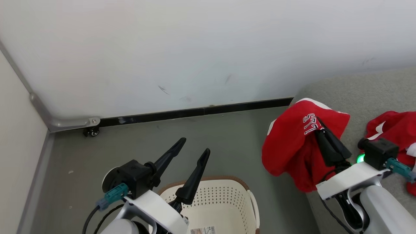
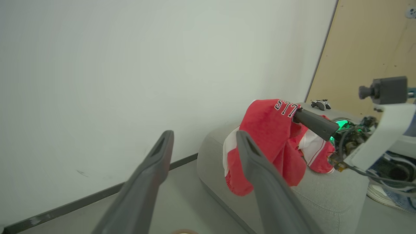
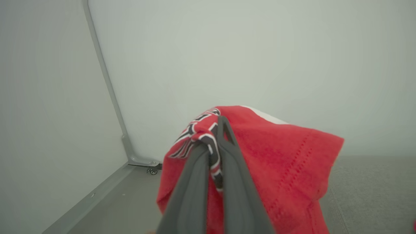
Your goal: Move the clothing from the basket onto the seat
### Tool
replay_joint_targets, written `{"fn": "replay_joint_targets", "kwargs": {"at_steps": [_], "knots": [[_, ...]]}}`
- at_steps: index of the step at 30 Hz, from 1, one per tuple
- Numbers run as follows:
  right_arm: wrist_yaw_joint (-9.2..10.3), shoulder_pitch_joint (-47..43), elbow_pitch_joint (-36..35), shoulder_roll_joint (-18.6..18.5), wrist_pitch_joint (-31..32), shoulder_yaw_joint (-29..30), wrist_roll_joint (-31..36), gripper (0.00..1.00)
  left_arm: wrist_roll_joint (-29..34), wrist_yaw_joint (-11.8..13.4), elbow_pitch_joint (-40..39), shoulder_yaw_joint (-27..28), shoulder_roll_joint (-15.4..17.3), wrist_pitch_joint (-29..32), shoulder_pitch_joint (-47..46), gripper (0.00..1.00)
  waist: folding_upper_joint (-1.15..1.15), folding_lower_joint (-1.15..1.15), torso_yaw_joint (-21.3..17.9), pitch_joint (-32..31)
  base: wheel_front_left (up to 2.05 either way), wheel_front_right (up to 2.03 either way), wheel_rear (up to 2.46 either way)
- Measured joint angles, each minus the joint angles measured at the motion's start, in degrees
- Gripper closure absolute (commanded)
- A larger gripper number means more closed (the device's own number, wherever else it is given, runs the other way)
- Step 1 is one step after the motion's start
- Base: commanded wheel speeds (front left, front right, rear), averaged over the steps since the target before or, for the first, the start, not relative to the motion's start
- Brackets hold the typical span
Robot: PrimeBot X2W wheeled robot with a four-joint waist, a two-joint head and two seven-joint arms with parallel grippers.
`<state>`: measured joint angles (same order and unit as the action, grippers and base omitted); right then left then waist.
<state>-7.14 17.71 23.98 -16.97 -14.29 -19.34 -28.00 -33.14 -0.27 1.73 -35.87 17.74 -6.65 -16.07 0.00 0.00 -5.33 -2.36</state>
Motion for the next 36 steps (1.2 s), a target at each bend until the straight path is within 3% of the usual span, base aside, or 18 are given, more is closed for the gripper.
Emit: {"fn": "replay_joint_targets", "kwargs": {"at_steps": [24,36], "knots": [[0.0,-10.45,-6.41,0.66,0.0,13.23,5.68,1.0,0.09,-2.86,1.53,-2.65,-0.27,-1.93,0.79,0.0,0.0,0.0,-5.55,-0.02,0.0,0.0,0.0],[0.0,-13.3,-9.61,2.27,0.18,16.4,7.88,1.0,0.08,-3.33,2.29,-3.38,-0.98,-2.47,0.79,0.0,0.0,0.0,-9.36,0.24,0.0,0.0,0.0]]}}
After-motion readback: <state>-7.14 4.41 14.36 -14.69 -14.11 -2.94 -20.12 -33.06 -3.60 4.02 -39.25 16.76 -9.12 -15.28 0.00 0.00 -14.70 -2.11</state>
